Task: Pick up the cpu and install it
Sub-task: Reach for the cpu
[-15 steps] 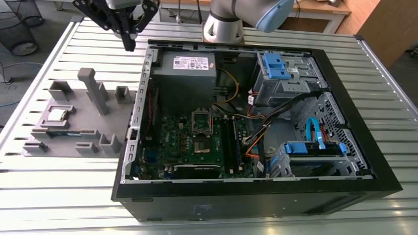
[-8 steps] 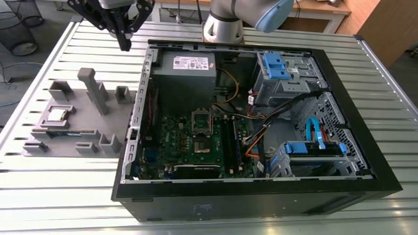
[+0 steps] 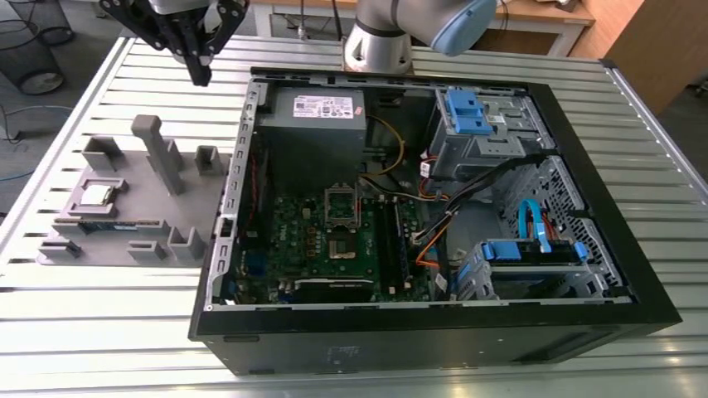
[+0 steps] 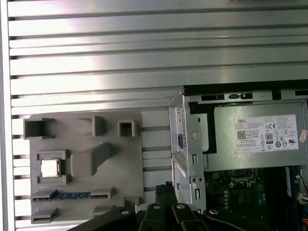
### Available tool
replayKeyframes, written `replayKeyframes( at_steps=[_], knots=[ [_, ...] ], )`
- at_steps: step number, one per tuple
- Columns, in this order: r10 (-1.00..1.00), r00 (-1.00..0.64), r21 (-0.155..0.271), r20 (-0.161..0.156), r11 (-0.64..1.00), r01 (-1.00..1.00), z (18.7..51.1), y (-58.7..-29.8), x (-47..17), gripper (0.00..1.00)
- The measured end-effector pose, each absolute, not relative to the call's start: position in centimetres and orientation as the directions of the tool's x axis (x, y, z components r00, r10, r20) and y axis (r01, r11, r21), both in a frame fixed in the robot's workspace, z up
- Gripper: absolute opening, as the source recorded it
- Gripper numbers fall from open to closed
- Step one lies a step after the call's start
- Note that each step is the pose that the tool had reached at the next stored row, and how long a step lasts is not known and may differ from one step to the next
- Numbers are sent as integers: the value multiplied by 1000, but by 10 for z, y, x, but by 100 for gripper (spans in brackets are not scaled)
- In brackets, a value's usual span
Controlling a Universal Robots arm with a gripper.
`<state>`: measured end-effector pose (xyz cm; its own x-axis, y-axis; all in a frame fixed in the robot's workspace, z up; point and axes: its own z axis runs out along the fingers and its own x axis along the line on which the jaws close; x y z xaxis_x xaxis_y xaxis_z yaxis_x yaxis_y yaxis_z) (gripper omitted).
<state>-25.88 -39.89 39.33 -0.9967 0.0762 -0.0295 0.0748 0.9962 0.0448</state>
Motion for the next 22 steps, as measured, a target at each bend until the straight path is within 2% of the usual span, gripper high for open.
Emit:
replayKeyframes(
  at_steps=[22],
  knots=[
    [76, -997, 45, -30, 996, 75, 393, -399, -294, 11]
  ],
)
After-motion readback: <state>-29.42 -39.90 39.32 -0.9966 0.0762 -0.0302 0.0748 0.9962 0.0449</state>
